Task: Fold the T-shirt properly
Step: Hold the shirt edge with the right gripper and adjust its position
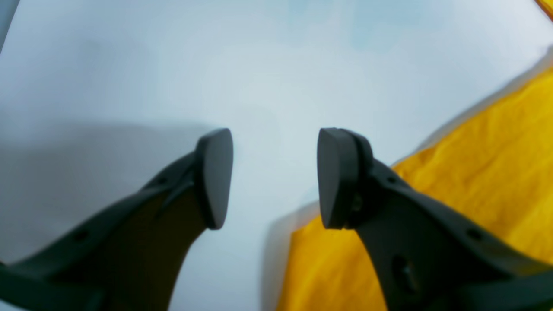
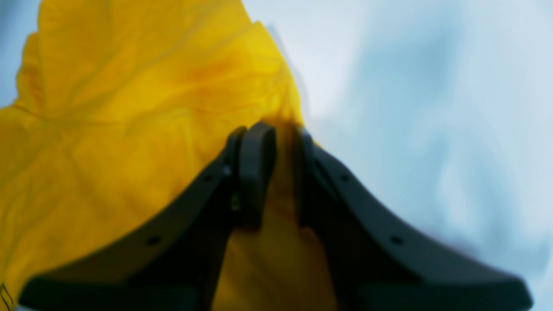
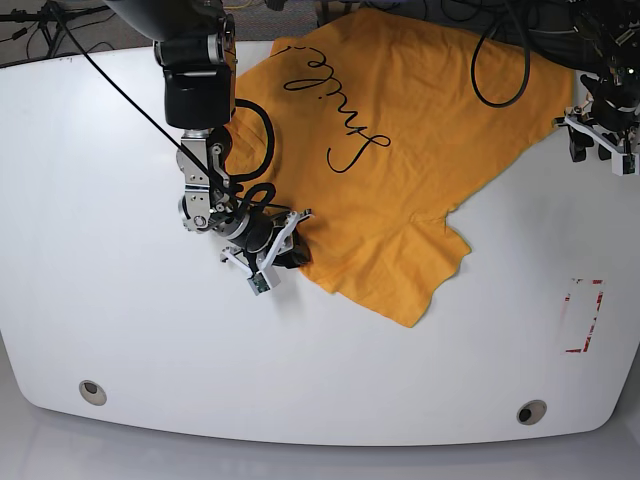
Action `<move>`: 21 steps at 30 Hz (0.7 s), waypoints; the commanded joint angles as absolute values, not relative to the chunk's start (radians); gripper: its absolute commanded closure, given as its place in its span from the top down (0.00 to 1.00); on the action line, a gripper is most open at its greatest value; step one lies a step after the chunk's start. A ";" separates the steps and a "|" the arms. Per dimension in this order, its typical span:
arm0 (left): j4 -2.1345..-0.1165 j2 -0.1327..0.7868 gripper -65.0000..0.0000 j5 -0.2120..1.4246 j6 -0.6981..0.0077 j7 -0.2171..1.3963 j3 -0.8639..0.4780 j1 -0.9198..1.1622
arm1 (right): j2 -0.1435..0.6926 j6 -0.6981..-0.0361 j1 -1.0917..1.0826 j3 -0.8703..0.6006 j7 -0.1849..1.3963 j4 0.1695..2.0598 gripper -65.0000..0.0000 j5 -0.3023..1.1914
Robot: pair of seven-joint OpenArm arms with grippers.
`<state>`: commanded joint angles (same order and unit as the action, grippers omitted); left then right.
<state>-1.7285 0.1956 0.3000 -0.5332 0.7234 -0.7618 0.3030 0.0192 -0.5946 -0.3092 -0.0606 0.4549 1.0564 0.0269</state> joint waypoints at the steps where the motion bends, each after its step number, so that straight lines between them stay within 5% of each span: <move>1: -1.728 0.197 0.44 0.300 -0.533 0.723 -0.762 0.303 | 0.019 -0.595 -0.314 -0.061 0.463 1.066 0.20 0.027; 11: -1.727 0.206 0.44 0.300 -0.533 0.723 -0.759 0.303 | 0.019 -0.601 -0.315 -0.061 0.503 1.164 0.60 0.028; 21: -1.727 0.206 0.44 0.300 -0.533 0.723 -0.759 0.303 | 0.021 -0.604 -0.314 -0.062 0.547 1.231 0.66 0.028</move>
